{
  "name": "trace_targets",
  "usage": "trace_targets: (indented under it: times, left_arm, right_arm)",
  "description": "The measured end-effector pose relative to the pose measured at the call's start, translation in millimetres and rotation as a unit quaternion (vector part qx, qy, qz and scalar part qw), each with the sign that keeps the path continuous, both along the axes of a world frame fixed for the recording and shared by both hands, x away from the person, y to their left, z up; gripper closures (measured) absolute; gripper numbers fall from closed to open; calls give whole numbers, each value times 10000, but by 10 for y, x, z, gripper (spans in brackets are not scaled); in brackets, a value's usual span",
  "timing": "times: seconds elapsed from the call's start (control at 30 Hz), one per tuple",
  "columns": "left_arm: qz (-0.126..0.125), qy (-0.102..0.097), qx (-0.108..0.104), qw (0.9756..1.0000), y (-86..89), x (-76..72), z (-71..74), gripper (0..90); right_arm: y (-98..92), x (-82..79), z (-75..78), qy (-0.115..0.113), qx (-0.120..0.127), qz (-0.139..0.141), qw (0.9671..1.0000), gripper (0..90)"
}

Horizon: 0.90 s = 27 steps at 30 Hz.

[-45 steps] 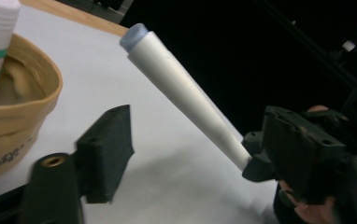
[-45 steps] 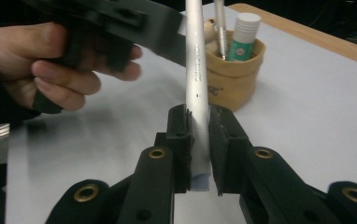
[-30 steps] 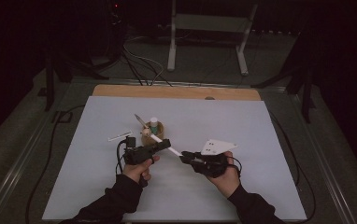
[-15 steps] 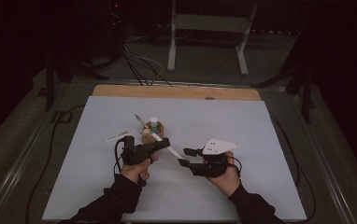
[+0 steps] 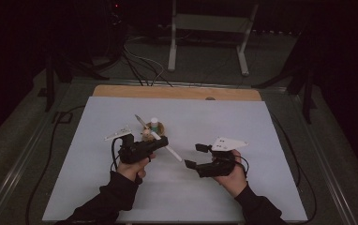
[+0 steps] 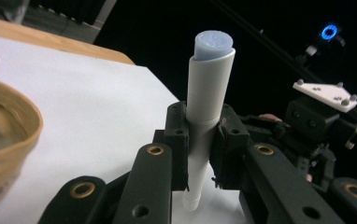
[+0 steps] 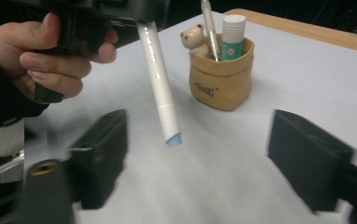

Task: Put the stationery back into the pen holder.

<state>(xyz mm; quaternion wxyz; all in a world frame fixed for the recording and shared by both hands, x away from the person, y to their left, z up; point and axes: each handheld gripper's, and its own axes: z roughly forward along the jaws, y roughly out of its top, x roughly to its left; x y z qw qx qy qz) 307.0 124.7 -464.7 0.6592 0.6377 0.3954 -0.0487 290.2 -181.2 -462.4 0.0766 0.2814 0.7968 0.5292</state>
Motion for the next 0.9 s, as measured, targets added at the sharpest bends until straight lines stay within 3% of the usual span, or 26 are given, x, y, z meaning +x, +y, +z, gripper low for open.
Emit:
trace_targets:
  times: [0.17,0.47,0.53,0.57,0.6,0.63,0.67,0.7,0.77,0.8,0.83,0.9]
  left_arm:
    - [-67,-163,248,9995,-12,10,80,792]
    - [-112,-509,702,9962,-35,12,164,793]
    - [-95,-603,824,9947,-41,8,181,793]
    - [-89,-699,959,9929,-50,2,201,793]
    - [-89,-699,959,9929,-50,2,201,793]
    - [-39,-851,1145,9898,-68,-15,223,792]
    - [-39,-851,1145,9898,-68,-15,223,792]
    - [-53,-930,1248,9878,-85,-23,251,792]
    - [-53,-930,1248,9878,-85,-23,251,792]
    - [-28,-1097,1420,9838,-103,-38,284,792]
    - [-12,-1181,1506,9815,-111,-43,313,792]
    - [15,-1220,1508,9810,-111,-39,336,792]
  right_arm:
    - [-59,17,-20,96,51,32,9999,77]
    - [-116,39,-35,92,112,-46,9999,28]
    - [-126,46,-38,90,114,-64,9999,28]
    - [-133,46,-43,78,134,-71,9999,28]
    - [-133,46,-43,78,134,-71,9999,28]
    - [-136,44,-48,86,121,-37,9999,28]
    - [-138,43,-51,77,135,-42,9999,28]
    - [-141,44,-54,71,148,-30,9999,28]
    - [-143,45,-55,71,146,-28,9999,28]
    - [-143,45,-55,71,146,-28,9999,28]
    - [-147,49,-57,46,153,-32,9999,28]
    - [-152,52,-58,56,188,-34,9998,27]
